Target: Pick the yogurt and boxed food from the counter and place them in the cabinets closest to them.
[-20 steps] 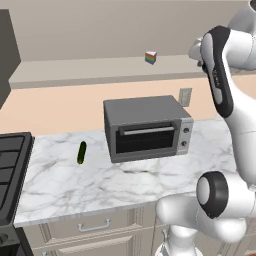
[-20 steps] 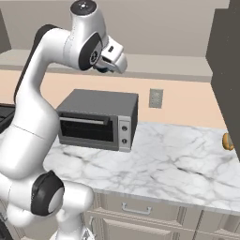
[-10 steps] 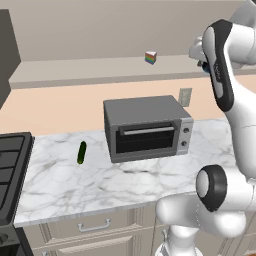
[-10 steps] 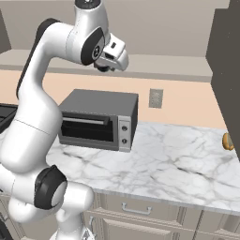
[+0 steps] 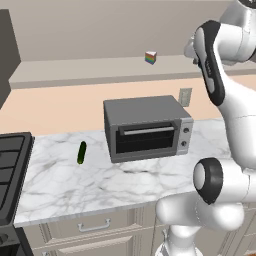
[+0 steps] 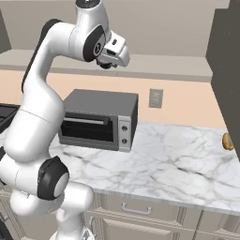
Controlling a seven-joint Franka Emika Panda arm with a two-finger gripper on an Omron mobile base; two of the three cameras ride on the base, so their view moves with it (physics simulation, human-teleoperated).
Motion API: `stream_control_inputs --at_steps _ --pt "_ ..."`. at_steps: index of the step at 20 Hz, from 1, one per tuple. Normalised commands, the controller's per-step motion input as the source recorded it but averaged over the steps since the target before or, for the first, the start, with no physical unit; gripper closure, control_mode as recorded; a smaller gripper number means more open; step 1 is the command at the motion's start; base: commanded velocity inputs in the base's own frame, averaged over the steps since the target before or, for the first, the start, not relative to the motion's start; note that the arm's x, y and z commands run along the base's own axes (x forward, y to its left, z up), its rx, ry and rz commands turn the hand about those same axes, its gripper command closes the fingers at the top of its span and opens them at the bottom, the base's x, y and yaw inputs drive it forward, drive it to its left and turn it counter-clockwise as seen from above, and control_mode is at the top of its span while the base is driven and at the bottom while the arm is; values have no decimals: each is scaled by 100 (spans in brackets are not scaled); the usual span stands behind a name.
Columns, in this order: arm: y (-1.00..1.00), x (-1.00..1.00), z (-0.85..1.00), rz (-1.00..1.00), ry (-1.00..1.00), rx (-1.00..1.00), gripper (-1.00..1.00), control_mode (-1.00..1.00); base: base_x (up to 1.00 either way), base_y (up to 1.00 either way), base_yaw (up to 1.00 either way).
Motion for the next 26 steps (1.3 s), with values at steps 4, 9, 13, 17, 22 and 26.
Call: stream_control_inputs --at_steps 4,9,13,17,22,26 --pt "-4 51 0 1 0 -2 100 -100 0 0 0" --pt "-4 57 -2 3 0 -1 100 -100 0 0 0" --pt "-3 58 -5 4 0 -2 100 -100 0 0 0" --pt "-4 56 -6 3 0 -2 100 -100 0 0 0" --pt "-4 55 -1 1 0 -1 100 -100 0 0 0" --pt "-2 48 0 0 0 0 100 -100 0 0 0"
